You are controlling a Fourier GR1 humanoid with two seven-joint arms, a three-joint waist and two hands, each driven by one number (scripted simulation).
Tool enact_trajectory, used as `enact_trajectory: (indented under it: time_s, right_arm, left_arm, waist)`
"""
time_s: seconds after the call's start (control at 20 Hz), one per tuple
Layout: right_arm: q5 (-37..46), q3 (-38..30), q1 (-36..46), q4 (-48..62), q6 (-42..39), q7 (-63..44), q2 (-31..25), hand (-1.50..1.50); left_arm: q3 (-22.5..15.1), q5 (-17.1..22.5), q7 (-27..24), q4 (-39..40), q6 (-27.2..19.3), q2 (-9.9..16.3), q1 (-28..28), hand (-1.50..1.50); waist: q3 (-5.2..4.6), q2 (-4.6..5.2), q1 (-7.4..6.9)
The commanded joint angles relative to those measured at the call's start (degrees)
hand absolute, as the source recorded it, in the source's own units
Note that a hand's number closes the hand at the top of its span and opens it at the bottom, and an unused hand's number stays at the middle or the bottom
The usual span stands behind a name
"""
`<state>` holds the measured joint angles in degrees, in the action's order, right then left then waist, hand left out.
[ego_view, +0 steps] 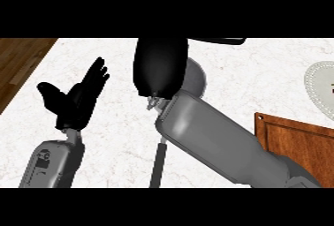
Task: Pick the tomato from the cutting board and place it in the pan
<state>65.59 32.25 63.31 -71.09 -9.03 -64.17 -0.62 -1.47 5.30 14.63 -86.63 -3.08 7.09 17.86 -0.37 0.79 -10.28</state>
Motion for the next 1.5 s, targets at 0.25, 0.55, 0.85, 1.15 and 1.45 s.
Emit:
enact_trajectory:
  time_s: [0.25,0.55,0.85,1.15,1.45]
  right_arm:
    - [-3.9,2.5,6.5,9.9,11.5,-13.5,0.6,1.5]
    - [-3.6,1.2,2.5,14.0,21.1,-9.7,0.6,1.5]
    - [-7.4,0.3,1.9,24.0,31.1,1.4,0.6,1.5]
    - [-13.0,1.5,0.4,35.1,40.2,9.3,0.6,1.5]
    - [-20.3,-1.1,-3.1,39.1,43.1,5.0,0.6,-1.5]
  left_arm:
    - [1.8,-0.3,0.3,0.1,-1.9,0.1,0.3,0.0]
    - [3.5,0.7,-3.4,0.3,-0.6,0.9,-4.7,0.0]
    - [4.5,1.6,-1.5,-2.4,0.3,2.5,-5.4,0.0]
    - [5.7,1.8,-2.9,-0.4,1.1,3.3,-4.3,0.0]
    - [4.9,1.2,0.5,-3.3,0.2,3.5,-3.0,0.0]
  waist:
    - [0.18,0.1,3.57]
    - [0.27,-0.03,6.34]
    - [0.32,0.01,6.52]
    - [0.32,0.41,6.04]
    - [0.4,0.51,5.25]
